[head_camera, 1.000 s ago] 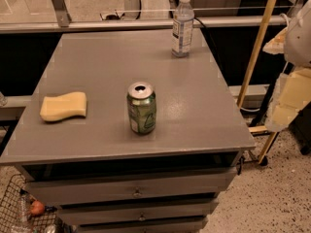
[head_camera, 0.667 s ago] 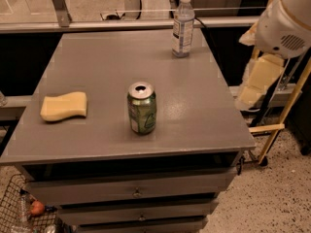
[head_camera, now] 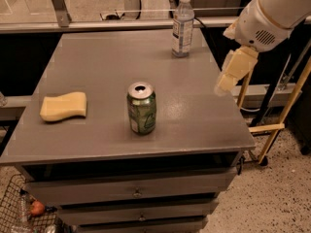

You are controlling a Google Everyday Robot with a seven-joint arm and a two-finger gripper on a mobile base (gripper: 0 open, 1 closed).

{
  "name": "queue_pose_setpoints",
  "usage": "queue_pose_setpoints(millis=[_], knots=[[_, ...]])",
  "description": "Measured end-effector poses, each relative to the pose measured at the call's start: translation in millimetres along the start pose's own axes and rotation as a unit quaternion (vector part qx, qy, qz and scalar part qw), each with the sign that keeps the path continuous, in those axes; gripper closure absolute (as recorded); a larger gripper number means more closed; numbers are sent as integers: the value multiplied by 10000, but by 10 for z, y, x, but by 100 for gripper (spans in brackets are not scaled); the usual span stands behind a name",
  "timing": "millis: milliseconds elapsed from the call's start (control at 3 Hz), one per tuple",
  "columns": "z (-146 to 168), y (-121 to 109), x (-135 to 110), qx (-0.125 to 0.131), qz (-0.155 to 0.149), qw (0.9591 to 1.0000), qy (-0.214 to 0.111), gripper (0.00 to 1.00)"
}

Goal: Move blue plastic bottle near green can

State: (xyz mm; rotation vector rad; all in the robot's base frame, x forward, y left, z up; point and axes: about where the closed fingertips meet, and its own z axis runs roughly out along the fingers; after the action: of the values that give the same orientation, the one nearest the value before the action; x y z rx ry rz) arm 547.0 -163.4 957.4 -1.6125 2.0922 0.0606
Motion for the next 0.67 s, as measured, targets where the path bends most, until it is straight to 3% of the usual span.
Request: queue_pose_setpoints(millis=[333,667], knots=[[32,-26,-1,115,109,9997,-161,0],[250,-424,-58,317,412,9972,-539,0]])
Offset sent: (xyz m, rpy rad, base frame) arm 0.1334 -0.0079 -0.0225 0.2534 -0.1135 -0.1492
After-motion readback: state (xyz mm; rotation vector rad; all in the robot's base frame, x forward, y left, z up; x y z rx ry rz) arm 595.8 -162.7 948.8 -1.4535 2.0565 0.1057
